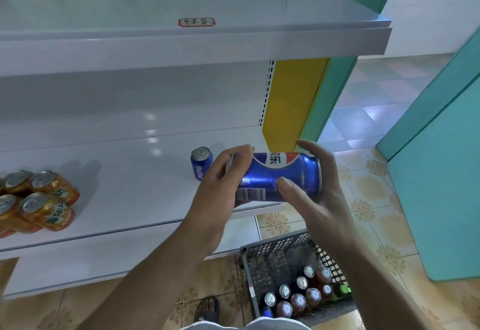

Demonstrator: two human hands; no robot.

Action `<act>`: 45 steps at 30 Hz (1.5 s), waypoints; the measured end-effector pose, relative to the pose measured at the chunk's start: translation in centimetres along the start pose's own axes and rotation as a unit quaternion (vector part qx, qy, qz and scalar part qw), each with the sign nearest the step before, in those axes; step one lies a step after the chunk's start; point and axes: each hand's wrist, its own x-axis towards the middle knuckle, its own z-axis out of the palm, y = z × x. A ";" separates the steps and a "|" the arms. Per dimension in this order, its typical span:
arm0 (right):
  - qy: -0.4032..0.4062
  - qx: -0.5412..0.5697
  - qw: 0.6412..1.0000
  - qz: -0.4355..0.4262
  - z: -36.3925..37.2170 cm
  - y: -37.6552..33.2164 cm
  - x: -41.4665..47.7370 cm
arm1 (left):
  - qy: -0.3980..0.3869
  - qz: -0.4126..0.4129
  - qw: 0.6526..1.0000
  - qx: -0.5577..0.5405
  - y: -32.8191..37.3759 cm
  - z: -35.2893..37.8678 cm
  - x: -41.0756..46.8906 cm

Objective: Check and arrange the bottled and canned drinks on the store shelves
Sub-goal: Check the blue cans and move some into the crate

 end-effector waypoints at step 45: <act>-0.078 0.343 0.815 0.461 -2.6 3.1 -4.2 | -0.126 0.122 0.961 0.215 -4.6 2.7 -3.9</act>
